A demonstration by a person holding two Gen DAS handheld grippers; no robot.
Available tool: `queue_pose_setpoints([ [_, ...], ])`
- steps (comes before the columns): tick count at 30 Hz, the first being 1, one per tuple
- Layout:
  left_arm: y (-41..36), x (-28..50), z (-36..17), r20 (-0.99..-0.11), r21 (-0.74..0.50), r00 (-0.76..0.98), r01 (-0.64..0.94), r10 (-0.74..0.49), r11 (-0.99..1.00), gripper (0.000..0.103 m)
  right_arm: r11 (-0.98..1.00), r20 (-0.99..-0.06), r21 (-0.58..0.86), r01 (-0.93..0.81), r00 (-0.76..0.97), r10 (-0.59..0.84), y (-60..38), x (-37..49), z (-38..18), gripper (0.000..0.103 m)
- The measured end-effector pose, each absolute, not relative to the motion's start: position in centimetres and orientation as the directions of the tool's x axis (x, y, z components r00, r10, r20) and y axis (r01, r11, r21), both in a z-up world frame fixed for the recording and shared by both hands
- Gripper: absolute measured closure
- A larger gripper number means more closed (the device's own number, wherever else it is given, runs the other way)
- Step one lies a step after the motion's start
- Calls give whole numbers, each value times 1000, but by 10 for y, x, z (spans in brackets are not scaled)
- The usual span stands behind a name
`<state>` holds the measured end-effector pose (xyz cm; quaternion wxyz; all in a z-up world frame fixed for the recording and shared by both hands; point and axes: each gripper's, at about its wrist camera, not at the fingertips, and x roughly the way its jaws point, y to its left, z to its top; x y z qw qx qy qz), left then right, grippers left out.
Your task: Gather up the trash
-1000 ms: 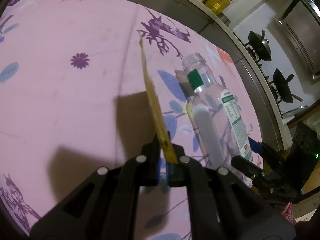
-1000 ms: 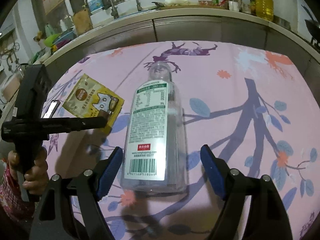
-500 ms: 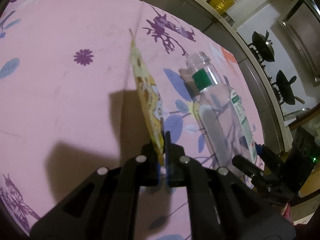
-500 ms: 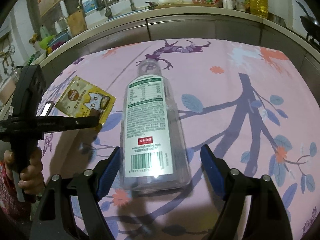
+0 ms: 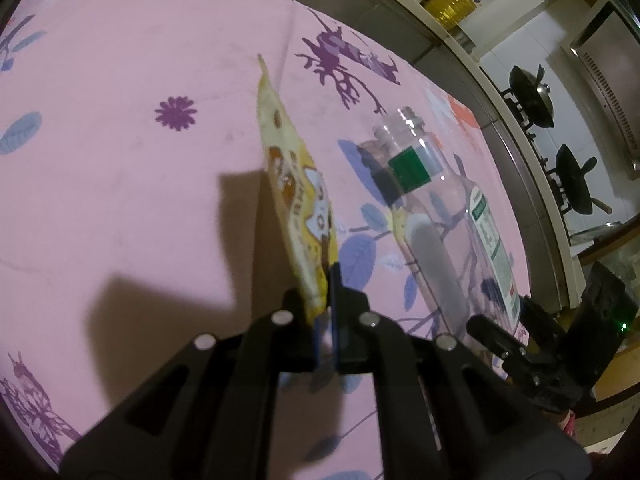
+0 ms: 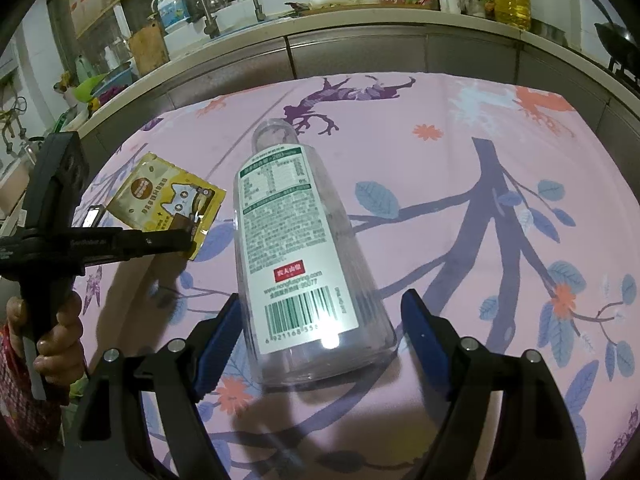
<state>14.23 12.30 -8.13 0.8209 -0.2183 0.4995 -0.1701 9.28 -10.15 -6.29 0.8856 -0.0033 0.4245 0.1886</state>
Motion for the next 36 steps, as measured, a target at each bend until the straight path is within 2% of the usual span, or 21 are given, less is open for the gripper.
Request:
queue_pose_setpoints([
  [16, 129, 152, -70, -749, -530, 456, 20, -480, 848, 100, 923, -731, 166, -348, 584, 352, -105, 87, -62, 26],
  [18, 131, 154, -70, -752, -532, 454, 12, -479, 847, 94, 924, -731, 162, -348, 587, 349, -106, 87, -62, 26],
  [20, 133, 156, -71, -755, -530, 458, -3, -470, 848, 84, 925, -732, 164, -343, 586, 347, -107, 87, -62, 26],
  [27, 141, 161, -71, -743, -550, 469, -23, -477, 835, 84, 926, -730, 163, -340, 590, 345, -109, 85, -63, 26],
  [28, 142, 160, -72, -742, -553, 470, -24, -478, 833, 84, 927, -730, 162, -340, 591, 344, -109, 85, -63, 26],
  [31, 141, 159, -70, -735, -556, 477, -17, -482, 831, 101, 926, -726, 167, -340, 593, 349, -110, 86, -63, 26],
  [33, 140, 159, -69, -732, -557, 477, -8, -486, 830, 101, 924, -722, 164, -346, 596, 351, -110, 86, -64, 26],
  [34, 139, 158, -67, -731, -555, 478, -2, -487, 832, 101, 920, -716, 165, -356, 598, 360, -109, 86, -64, 32],
  [36, 133, 157, -63, -727, -553, 478, 17, -492, 833, 101, 908, -706, 187, -374, 592, 389, -110, 86, -64, 37],
])
